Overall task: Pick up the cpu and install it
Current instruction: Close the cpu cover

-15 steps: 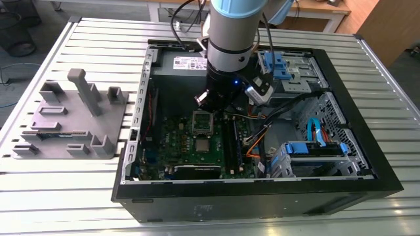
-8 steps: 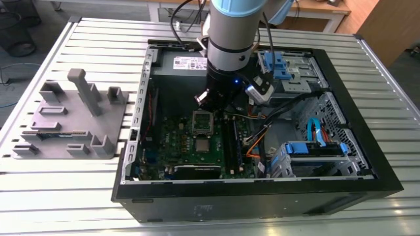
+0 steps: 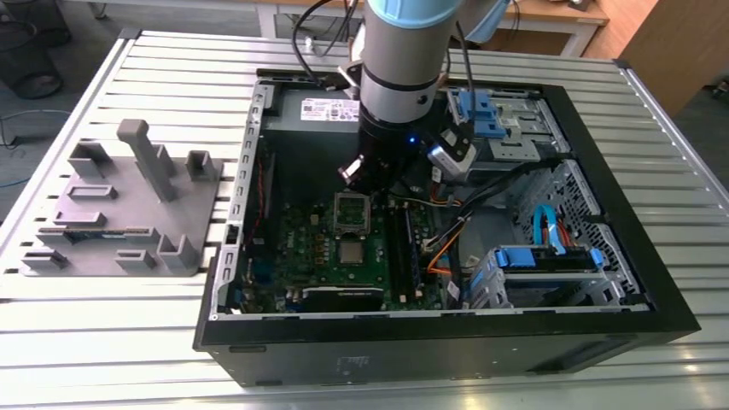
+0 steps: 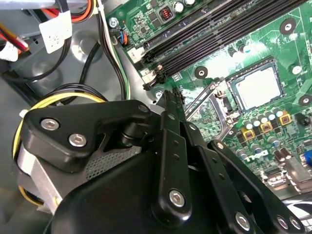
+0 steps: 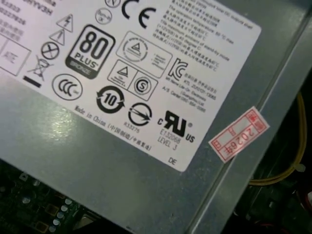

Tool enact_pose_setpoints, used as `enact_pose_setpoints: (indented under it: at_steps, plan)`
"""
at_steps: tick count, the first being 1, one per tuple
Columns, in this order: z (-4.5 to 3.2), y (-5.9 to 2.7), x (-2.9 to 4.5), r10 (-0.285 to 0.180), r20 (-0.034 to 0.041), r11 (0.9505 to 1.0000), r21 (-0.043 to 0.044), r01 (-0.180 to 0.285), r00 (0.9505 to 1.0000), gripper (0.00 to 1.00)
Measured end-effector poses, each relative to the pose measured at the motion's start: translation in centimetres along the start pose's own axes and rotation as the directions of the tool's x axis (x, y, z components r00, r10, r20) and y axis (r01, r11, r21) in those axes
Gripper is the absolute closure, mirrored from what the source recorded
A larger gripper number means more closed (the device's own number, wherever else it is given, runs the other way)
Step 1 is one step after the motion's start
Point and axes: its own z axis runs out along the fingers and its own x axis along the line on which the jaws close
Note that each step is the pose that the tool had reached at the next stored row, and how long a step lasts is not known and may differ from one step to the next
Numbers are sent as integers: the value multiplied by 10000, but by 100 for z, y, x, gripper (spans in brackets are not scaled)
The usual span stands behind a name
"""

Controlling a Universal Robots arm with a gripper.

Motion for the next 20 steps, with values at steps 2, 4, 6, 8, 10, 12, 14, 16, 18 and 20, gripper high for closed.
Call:
enact_pose_setpoints:
  at_steps: [2, 4, 6, 8, 10, 12, 14, 16, 18, 20]
  plan:
    - [-5, 0, 0, -167, 0, 9999, -5, 167, 9999, 89]
    - [-5, 0, 0, -244, 1, 9997, -8, 244, 9997, 89]
    - [-5, 0, 0, -246, 1, 9997, -9, 246, 9997, 89]
    - [-6, 0, 0, -250, 0, 9997, -8, 250, 9997, 89]
    - [-17, -1, 0, -279, -5, 9996, -6, 279, 9996, 89]
    - [-34, 0, 0, -327, 2, 9995, -15, 327, 9995, 89]
    - [-56, -1, 1, -380, 10, 9993, -26, 380, 9993, 89]
    - [-64, -3, 2, -432, 18, 9991, -33, 432, 9991, 89]
    - [-64, -3, 2, -445, 18, 9990, -33, 445, 9990, 89]
    - [-64, -3, 3, -450, 16, 9990, -32, 450, 9990, 89]
